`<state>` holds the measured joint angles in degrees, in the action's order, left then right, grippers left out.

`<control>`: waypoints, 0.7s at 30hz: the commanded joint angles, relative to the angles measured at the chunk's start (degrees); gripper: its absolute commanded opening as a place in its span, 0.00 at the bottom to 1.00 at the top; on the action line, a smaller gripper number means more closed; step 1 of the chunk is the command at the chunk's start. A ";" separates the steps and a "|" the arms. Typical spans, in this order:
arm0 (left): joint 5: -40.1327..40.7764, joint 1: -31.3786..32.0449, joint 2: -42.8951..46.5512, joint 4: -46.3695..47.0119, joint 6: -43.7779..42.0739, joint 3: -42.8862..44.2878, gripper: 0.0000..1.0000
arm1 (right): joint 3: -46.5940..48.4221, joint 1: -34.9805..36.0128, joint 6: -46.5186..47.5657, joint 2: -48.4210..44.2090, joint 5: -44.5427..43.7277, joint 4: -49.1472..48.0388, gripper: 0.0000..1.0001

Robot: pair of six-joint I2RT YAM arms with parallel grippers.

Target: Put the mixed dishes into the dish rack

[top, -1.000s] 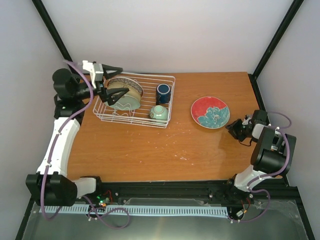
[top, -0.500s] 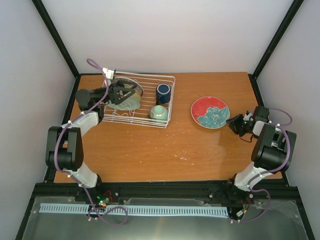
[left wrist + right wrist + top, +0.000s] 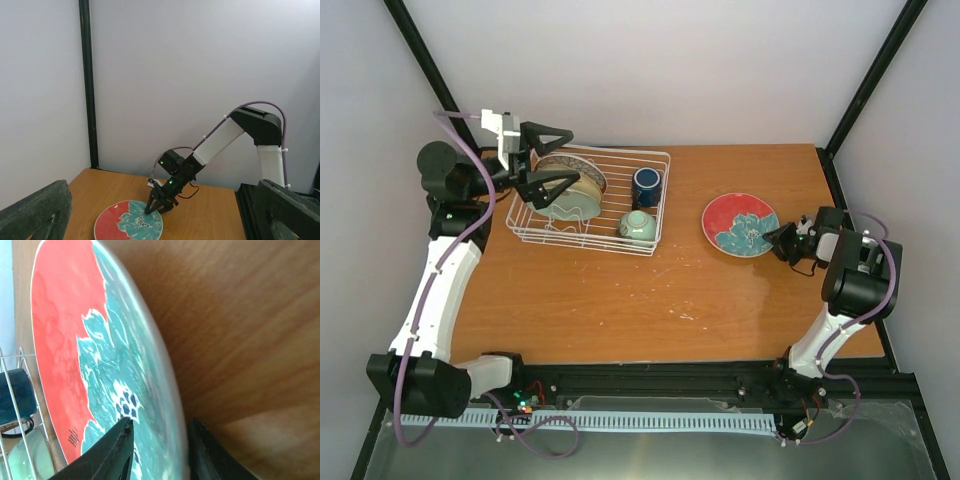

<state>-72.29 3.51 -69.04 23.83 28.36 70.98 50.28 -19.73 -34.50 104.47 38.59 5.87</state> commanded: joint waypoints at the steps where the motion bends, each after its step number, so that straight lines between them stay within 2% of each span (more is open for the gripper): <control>1: 2.79 0.36 -1.19 -14.84 -11.25 1.03 1.00 | 0.64 2.06 -2.43 2.98 -1.62 -1.44 0.29; 4: 3.81 0.36 -1.64 -15.80 -12.01 0.96 1.00 | 2.38 3.26 -2.88 5.02 -0.61 -1.26 0.26; 7: 4.82 0.35 -2.46 -17.36 -12.88 1.15 1.00 | 3.78 4.17 -3.09 6.85 0.58 -1.66 0.09; 9: 5.23 0.36 -3.10 -18.70 -13.68 1.35 1.00 | 3.83 4.67 -2.80 7.14 0.99 -2.21 0.03; 12: 6.06 0.36 -3.95 -20.29 -14.79 1.38 1.00 | 2.89 5.04 -2.99 7.34 2.96 -4.66 0.03; 16: 7.97 0.36 -5.28 -20.69 -15.59 0.28 1.00 | -1.26 4.99 -6.05 6.25 8.17 -12.99 0.03; 21: 5.08 0.45 -11.94 -17.39 -10.09 -0.77 1.00 | -6.52 4.98 -7.72 -0.65 12.59 -18.63 0.03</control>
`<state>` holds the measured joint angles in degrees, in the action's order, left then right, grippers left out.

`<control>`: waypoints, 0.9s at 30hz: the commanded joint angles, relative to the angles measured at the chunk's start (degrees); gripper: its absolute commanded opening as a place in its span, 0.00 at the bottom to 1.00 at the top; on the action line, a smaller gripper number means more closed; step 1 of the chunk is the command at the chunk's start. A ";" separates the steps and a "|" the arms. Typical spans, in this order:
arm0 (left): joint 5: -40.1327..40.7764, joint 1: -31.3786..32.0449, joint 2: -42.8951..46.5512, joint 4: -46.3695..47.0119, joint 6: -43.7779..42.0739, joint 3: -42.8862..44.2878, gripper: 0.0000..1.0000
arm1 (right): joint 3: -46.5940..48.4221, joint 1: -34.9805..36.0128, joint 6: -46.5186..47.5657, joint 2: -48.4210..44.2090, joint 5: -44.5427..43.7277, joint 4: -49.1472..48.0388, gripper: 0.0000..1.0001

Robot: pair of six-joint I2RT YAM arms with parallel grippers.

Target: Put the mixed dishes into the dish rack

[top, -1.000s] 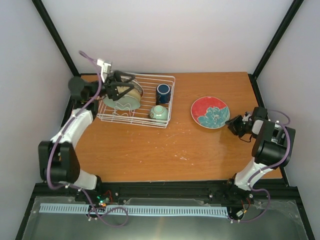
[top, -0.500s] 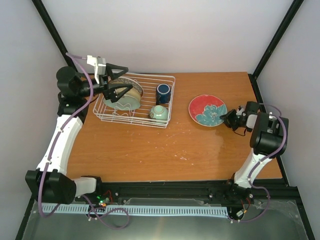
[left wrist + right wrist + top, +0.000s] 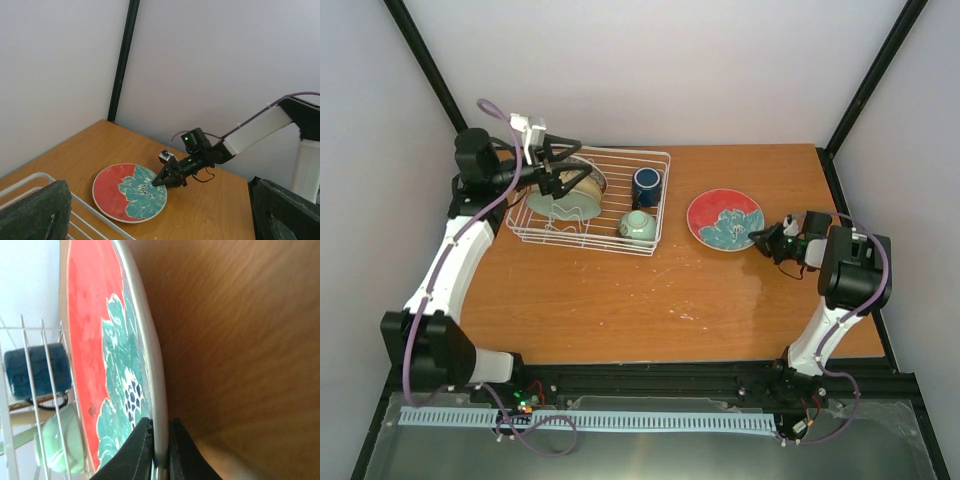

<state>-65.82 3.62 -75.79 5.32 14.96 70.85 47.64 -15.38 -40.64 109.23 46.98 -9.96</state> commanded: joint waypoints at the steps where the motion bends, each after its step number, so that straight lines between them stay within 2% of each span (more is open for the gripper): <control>1: -2.17 0.45 -7.03 0.90 4.22 -0.07 1.00 | -4.79 0.68 -1.93 -7.54 4.98 -3.78 0.03; 4: -4.08 2.23 -11.28 -1.47 4.34 2.12 0.99 | -5.92 0.65 -1.89 -14.65 6.28 -3.54 0.03; 9: 3.32 8.30 -14.39 -13.59 -4.61 7.62 0.99 | -5.74 0.65 -1.95 -24.34 7.99 -0.94 0.03; 12: 4.62 10.06 -17.09 -20.29 -6.38 10.17 0.99 | -4.77 0.53 -1.54 -29.48 8.71 1.86 0.03; 21: 5.21 14.85 -18.72 -23.94 -6.57 11.85 1.00 | -2.26 0.55 -3.94 -39.19 13.04 2.85 0.03; 27: 2.96 19.08 -23.56 -25.14 -5.11 13.61 0.99 | 0.24 0.97 -4.81 -44.47 14.61 4.41 0.03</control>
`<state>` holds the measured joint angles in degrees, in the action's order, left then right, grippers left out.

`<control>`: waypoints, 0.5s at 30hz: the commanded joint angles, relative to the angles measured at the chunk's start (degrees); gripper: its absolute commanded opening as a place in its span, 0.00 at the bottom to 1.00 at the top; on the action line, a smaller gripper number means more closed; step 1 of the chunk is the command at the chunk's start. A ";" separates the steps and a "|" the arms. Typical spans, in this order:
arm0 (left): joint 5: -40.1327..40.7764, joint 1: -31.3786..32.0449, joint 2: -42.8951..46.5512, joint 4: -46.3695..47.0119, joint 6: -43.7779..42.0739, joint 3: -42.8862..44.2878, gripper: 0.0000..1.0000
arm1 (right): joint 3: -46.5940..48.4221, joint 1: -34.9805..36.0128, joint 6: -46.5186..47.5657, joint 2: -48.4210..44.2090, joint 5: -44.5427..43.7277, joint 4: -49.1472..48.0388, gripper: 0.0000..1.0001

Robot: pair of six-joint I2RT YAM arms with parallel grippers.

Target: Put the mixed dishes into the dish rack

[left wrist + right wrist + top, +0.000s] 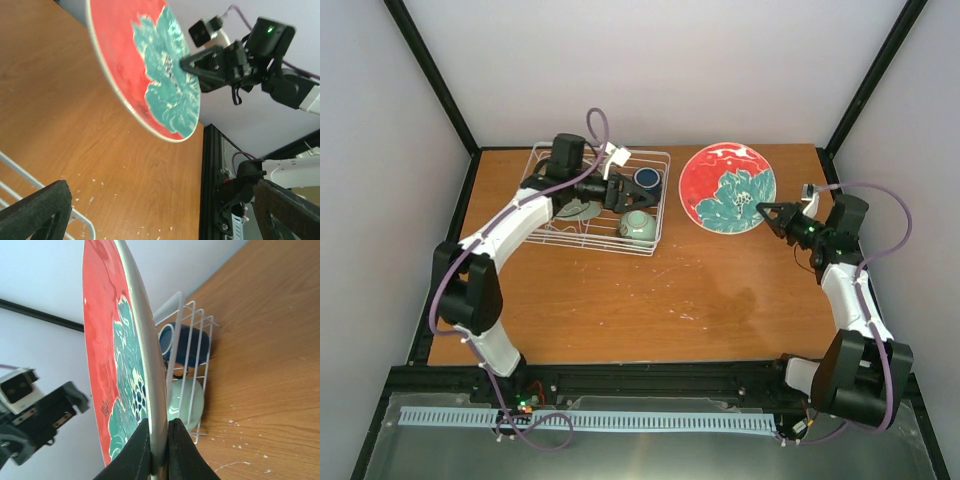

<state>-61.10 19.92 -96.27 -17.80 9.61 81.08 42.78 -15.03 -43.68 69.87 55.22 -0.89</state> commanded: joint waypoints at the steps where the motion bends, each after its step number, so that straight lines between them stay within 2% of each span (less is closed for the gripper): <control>1: -2.13 3.80 -4.16 -1.75 0.88 3.95 0.98 | 5.50 0.80 -2.10 -5.73 6.54 -4.58 0.03; 3: -1.98 5.88 -6.72 -2.59 1.06 6.07 0.95 | 6.03 1.47 -2.76 -6.61 6.84 -4.57 0.03; 7: -1.71 9.18 -10.14 -5.62 -0.01 11.11 0.94 | 7.01 3.35 -2.37 -8.11 6.54 -2.25 0.03; 15: -3.17 9.61 -8.72 -0.78 3.49 11.62 0.96 | 7.81 6.69 -0.89 -10.13 5.37 0.84 0.03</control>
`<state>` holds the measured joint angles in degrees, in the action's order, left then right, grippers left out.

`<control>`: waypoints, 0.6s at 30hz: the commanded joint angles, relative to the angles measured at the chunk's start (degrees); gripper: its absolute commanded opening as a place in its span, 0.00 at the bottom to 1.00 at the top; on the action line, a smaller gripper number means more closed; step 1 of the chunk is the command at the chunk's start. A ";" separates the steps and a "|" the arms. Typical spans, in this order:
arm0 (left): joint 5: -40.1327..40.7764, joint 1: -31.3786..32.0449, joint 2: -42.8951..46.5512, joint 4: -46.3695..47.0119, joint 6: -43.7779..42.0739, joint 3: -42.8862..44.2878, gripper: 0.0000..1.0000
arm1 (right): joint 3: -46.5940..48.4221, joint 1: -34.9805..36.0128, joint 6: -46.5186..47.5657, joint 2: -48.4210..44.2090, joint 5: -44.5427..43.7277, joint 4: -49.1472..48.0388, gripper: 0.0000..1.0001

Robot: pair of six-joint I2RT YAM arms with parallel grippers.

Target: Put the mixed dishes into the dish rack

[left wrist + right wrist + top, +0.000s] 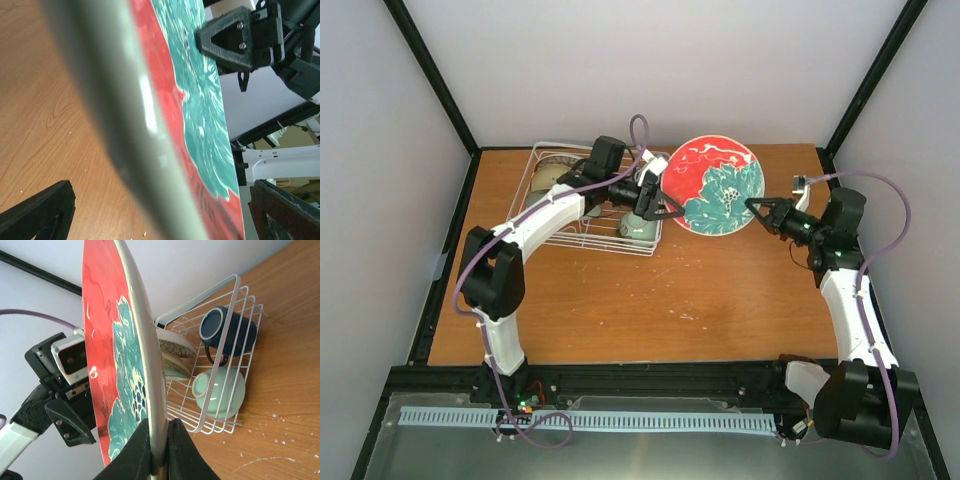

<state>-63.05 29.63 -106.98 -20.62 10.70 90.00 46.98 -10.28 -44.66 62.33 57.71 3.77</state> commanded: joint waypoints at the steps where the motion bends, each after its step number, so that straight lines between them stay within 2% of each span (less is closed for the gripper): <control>1: -1.20 -0.10 2.26 2.41 2.70 2.77 0.95 | 3.71 2.56 0.10 -2.63 2.77 -3.78 0.03; 6: 0.00 -0.15 3.08 3.51 3.80 3.08 0.92 | 3.69 5.97 0.61 -2.79 1.44 -2.90 0.03; 7: 0.05 -0.10 3.17 3.71 3.92 3.08 0.86 | 3.63 6.75 0.82 -2.82 1.06 -2.72 0.03; 8: 0.03 -0.12 3.18 3.84 4.04 3.15 0.79 | 3.69 7.51 1.18 -2.69 0.68 -2.11 0.03; 14: -0.10 -0.10 2.29 3.04 4.46 4.32 0.09 | 3.16 10.11 2.65 -2.24 -0.90 -0.71 0.03; 15: -0.14 -0.14 2.08 2.60 4.34 4.64 0.02 | 3.12 10.30 2.72 -2.23 -1.01 -0.75 0.03; 18: 0.23 -0.15 1.99 2.34 4.49 4.85 0.01 | 3.32 10.78 2.85 -2.04 -1.11 -0.96 0.03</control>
<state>-61.23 27.55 -105.65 -21.39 20.62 91.77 47.22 -0.97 -37.34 61.60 52.60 6.48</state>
